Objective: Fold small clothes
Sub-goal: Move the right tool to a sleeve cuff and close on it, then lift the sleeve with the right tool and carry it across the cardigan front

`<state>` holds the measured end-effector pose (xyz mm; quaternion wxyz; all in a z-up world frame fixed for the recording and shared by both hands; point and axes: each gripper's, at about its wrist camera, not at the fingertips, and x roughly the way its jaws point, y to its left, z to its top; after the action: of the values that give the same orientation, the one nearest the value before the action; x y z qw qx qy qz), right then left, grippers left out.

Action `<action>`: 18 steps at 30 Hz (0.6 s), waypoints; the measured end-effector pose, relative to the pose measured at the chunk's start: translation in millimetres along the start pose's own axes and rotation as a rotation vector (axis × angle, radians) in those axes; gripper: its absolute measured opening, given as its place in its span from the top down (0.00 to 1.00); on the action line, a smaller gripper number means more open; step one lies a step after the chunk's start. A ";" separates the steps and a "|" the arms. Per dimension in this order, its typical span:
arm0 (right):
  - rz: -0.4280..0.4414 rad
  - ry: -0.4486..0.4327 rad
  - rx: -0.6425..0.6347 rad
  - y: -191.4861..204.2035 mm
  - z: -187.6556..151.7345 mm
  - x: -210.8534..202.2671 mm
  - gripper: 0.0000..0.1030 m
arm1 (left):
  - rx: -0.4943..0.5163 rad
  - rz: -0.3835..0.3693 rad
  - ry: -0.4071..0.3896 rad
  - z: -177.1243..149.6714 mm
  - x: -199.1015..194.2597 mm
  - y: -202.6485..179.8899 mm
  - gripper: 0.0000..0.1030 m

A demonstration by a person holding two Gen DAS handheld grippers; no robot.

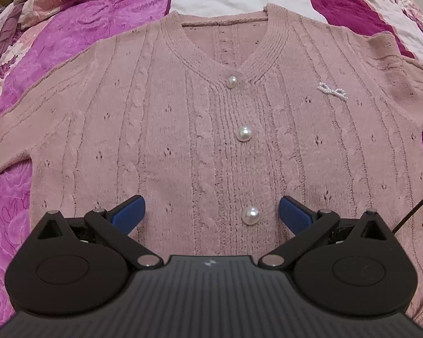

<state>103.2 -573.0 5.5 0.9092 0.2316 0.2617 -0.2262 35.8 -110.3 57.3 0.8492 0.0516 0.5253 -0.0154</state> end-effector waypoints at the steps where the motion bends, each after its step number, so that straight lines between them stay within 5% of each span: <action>1: -0.005 -0.003 -0.005 -2.0 0.4 -0.9 0.75 | -0.001 0.000 0.002 -0.4 0.2 0.0 0.00; 6: 0.022 -0.033 0.008 -12.7 -1.7 -11.3 0.87 | -0.001 0.006 0.004 -1.4 0.3 -0.1 0.00; 18: 0.172 -0.184 0.018 0.2 5.2 -80.5 0.91 | -0.007 -0.001 0.003 -0.2 1.3 0.3 0.00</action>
<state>44.0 -552.2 56.3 0.9433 0.2399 0.1543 -0.1699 36.3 -110.0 56.1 0.8485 0.0482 0.5268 -0.0140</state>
